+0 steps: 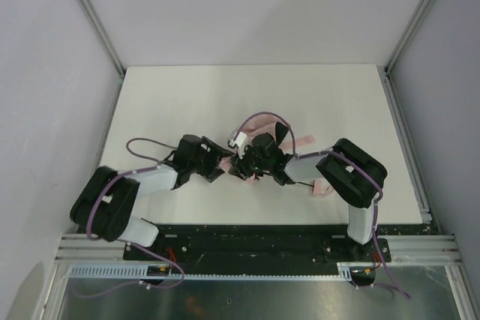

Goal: Put away the umbrella

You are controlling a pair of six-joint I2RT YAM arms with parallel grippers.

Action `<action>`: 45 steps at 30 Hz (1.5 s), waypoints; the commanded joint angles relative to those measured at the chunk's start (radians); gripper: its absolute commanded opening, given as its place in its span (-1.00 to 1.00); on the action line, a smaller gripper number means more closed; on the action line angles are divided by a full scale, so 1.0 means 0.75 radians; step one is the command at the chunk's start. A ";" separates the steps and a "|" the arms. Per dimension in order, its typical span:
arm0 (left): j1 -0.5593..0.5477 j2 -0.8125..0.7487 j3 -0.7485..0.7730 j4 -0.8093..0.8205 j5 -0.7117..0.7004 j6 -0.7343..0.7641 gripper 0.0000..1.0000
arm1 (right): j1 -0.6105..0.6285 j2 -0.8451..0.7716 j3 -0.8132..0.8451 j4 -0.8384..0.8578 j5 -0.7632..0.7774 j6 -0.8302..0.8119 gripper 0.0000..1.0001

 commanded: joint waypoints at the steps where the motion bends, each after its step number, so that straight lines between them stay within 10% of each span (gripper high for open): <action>1: -0.035 0.116 0.059 0.146 -0.042 0.102 0.52 | 0.037 0.089 -0.124 -0.409 -0.070 0.124 -1.00; 14: -0.072 0.242 -0.038 0.164 -0.113 0.250 -0.97 | 0.159 -0.062 -0.125 -0.425 0.189 0.090 -0.94; 24: -0.079 0.043 -0.117 0.102 -0.189 0.266 -1.00 | 0.172 -0.566 -0.080 -0.692 0.304 0.343 0.50; 33: -0.077 -0.182 -0.177 -0.046 -0.324 0.148 -1.00 | 0.236 -0.779 -0.078 -0.711 0.387 0.337 0.73; 45: -0.012 -0.232 -0.165 -0.128 -0.288 -0.010 -1.00 | 0.484 -0.332 0.162 -0.700 0.929 0.083 0.60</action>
